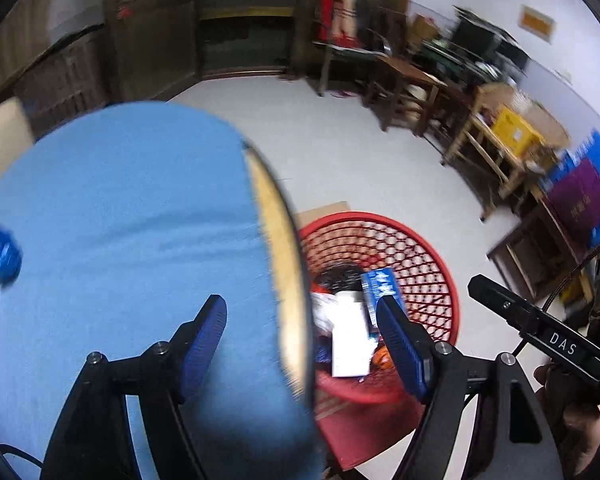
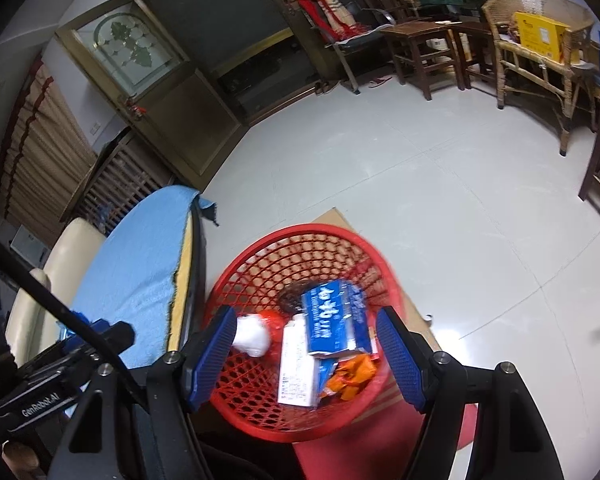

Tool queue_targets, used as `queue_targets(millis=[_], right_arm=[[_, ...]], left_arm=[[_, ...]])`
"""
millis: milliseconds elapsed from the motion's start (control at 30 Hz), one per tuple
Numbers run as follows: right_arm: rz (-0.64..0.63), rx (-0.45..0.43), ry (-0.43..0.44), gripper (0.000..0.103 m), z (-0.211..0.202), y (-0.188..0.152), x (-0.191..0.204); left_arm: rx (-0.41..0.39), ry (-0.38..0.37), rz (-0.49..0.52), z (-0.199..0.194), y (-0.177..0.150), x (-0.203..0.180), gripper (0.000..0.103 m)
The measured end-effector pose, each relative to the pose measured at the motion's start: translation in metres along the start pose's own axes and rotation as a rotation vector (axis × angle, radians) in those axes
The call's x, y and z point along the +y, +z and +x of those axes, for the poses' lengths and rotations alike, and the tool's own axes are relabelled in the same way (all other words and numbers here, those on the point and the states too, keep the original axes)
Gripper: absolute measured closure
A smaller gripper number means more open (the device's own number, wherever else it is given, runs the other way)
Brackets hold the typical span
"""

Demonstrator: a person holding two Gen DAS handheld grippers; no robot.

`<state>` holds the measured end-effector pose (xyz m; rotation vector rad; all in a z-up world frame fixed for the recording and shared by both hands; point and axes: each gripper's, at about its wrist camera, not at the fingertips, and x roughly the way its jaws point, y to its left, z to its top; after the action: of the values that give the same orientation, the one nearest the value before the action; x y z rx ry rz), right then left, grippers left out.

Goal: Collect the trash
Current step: 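Move the white foil over the wastebasket and open the left gripper, then return both tools to the table and grasp the blue bag with the right gripper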

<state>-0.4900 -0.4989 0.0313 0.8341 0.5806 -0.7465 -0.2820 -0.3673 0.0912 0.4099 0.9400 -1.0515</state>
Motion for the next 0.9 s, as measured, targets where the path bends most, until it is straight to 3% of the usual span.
queue_targets(millis=[600,900], right_arm=[[-0.319,0.085,0.127,0.028,0.010,-0.048,0.149],[-0.463,0.147,0.177,0.028,0.017,-0.080,0.217]], left_arm=[[-0.042,0.273,-0.463,-0.074,-0.117,0.207,0.025],[-0.044,0.336,-0.601,-0.091,-0.151,0.266,0.025]])
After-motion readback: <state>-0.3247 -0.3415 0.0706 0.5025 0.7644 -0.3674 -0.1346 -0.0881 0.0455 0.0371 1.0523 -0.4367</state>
